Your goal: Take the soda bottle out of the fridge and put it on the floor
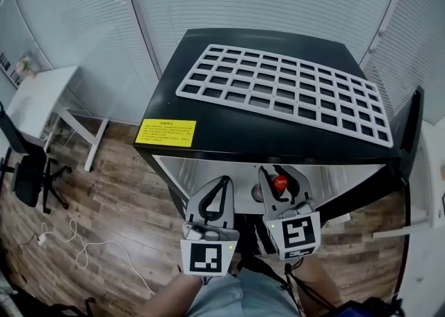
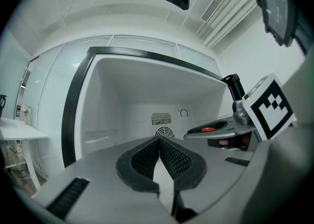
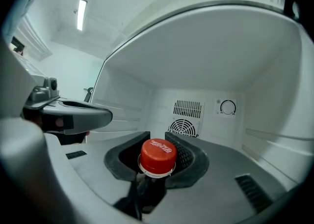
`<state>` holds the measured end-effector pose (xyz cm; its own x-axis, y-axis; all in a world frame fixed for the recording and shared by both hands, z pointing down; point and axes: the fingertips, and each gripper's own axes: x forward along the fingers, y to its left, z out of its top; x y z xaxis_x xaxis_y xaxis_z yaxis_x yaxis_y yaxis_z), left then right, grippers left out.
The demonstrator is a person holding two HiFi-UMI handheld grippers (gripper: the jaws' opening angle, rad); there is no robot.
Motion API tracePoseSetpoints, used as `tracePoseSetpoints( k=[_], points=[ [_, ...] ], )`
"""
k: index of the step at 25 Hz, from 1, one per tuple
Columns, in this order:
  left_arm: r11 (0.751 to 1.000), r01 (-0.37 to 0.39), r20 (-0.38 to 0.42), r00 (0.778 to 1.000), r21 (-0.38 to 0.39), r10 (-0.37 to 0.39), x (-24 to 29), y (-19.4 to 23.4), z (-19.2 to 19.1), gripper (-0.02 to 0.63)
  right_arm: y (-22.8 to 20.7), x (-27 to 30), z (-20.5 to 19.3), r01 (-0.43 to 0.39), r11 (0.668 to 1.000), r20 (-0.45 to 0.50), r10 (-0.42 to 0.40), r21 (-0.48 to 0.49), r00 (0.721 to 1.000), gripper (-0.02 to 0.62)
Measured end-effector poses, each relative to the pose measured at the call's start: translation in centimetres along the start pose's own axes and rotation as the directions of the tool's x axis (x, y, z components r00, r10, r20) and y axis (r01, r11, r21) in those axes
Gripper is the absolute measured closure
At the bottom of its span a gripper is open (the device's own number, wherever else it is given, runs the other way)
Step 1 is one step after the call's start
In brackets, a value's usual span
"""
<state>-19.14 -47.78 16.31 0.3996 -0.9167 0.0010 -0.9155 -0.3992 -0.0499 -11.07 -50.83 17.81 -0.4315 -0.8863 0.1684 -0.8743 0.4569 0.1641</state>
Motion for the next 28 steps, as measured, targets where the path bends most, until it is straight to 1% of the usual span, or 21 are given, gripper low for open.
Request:
tracePoseSetpoints(
  k=[4, 8, 14, 18, 23, 28],
  points=[
    [0.998, 0.056, 0.021, 0.998, 0.021, -0.057, -1.1, -0.8, 0.9, 0.589, 0.3, -1.9, 0.7, 0.052, 0.999, 0.019, -0.052, -0.006, 0.998, 0.489],
    [0.996, 0.093, 0.042, 0.995, 0.009, -0.094, -2.4, -1.5, 1.5, 0.589, 1.0, -3.9, 1.1, 0.086, 0.996, 0.019, -0.086, -0.006, 0.996, 0.489],
    [0.977, 0.21, 0.052, 0.976, 0.019, -0.211, -3.9, -3.9, 1.7, 0.589, 1.7, -7.7, 1.4, 0.174, 0.985, 0.032, -0.174, 0.003, 0.984, 0.489],
    [0.956, 0.294, 0.057, 0.954, 0.01, -0.294, -4.7, -6.1, 1.7, 0.589, 2.0, -10.8, 0.8, 0.245, 0.969, 0.024, -0.246, 0.028, 0.969, 0.489],
    [0.925, 0.379, 0.075, 0.922, 0.029, -0.38, -6.0, -9.3, 1.8, 0.589, 2.5, -14.4, -0.6, 0.299, 0.953, 0.005, -0.3, 0.037, 0.954, 0.489],
    [0.88, 0.471, 0.079, 0.877, 0.052, -0.474, -7.7, -13.9, 2.4, 0.589, 2.8, -19.1, -1.5, 0.361, 0.931, 0.0, -0.361, 0.05, 0.933, 0.489]
  ],
)
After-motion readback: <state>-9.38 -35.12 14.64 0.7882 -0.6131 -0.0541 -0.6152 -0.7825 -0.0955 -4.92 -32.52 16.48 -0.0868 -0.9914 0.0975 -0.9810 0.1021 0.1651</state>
